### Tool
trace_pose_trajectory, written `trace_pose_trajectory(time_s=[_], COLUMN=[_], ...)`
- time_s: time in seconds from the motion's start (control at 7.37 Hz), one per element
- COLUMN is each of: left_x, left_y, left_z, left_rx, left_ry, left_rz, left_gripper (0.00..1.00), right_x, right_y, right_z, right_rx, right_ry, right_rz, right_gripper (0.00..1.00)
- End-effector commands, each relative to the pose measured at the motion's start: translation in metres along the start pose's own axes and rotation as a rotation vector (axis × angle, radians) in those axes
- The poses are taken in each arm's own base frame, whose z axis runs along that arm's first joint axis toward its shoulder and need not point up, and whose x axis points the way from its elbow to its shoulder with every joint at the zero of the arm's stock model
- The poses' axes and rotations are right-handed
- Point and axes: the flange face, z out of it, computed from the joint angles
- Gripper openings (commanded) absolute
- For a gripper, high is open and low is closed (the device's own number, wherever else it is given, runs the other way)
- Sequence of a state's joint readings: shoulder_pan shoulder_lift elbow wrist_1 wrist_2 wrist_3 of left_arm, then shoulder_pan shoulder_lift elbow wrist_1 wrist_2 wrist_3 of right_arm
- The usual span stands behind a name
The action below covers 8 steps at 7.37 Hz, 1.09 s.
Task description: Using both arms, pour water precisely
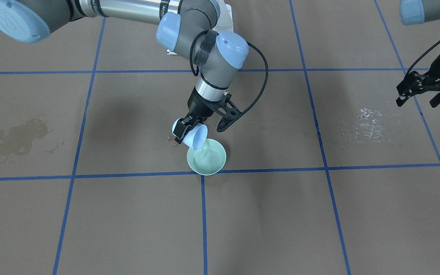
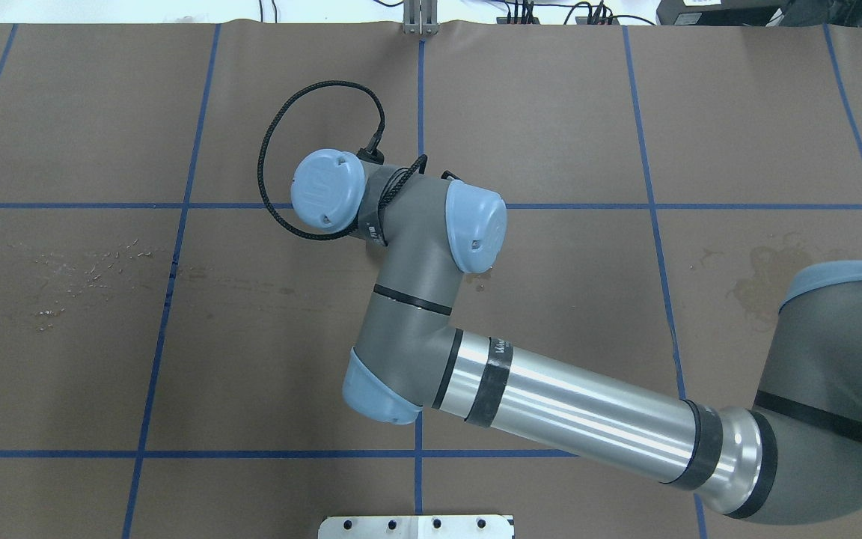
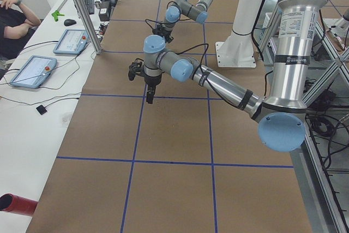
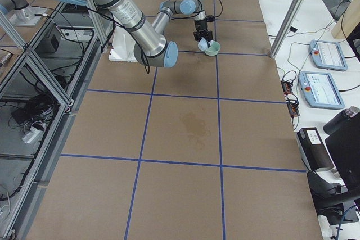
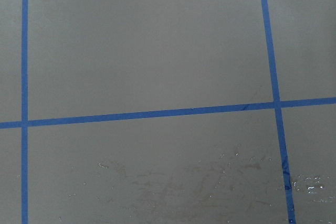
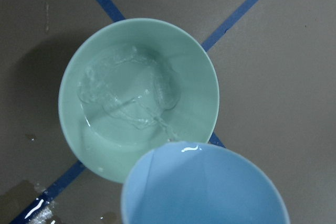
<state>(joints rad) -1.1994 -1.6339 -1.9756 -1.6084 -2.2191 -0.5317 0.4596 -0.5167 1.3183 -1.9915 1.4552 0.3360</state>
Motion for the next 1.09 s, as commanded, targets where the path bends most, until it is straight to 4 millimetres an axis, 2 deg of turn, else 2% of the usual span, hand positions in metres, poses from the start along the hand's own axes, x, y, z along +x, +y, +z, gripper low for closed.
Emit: trace_pose_trajectory(time_s=[0.0,0.27,0.81,0.95], left_x=[-0.005,-0.006,-0.006,-0.006], left_y=[-0.002,-0.002,-0.002,-0.002], left_z=[0.009,0.009,0.01,0.01], left_rx=[-0.014,-0.013,-0.013,-0.013], left_ry=[-0.003,-0.003,-0.003,-0.003], left_rz=[-0.009,-0.009,-0.012,-0.012], left_gripper=[1.0,1.0,1.0,1.0], right_x=[-0.007,-0.02,-0.024,-0.021], right_y=[0.0,-0.001,0.002,-0.002], right_z=[-0.007,-0.011,-0.011,-0.021], right_rx=[-0.075,-0.107,-0.135,-0.093], right_ry=[0.07,0.134,0.202,0.183], right_rz=[-0.03,-0.063,-0.085,-0.067], right_gripper=[0.0,0.0,0.0,0.0])
